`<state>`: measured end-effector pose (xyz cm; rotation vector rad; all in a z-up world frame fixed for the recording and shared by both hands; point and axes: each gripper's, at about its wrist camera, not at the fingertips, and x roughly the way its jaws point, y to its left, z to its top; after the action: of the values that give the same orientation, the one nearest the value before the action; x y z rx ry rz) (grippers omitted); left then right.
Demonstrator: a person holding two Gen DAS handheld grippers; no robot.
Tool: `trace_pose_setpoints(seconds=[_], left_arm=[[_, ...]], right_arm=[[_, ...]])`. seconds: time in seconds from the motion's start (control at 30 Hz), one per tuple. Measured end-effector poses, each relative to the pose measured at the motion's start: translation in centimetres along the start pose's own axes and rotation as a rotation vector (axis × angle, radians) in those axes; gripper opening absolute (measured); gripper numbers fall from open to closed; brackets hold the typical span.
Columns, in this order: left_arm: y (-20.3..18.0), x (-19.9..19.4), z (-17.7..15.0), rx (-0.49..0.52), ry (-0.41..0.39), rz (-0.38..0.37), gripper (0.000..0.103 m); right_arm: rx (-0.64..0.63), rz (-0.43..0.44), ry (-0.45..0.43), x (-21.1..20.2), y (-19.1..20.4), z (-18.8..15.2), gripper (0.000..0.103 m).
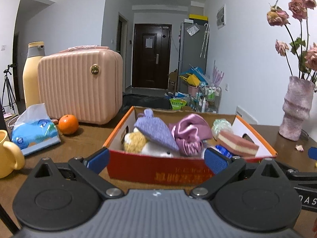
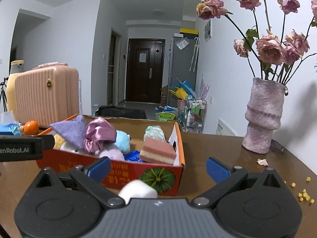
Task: Organize soft objects
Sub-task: 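Lift both open tools out of the box and move back toward the table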
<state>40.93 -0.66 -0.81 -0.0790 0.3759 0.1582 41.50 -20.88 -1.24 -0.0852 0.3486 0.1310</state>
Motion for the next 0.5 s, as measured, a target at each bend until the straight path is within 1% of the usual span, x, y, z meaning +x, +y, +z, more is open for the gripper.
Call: trace_pose_setpoints(seconds=[0.3, 0.5], left_arm=[[-0.5, -2.5, -2.3, 0.023, 0.038, 0.002, 0.103], [-1.7, -3.7, -3.3, 0.052, 0.051, 0.001, 0.103]], right_arm=[[0.003, 0.001, 0.006, -2.7, -0.8, -1.6, 0.103], [0.016, 0.013, 0.012, -3.5, -1.7, -2.2, 0.103]])
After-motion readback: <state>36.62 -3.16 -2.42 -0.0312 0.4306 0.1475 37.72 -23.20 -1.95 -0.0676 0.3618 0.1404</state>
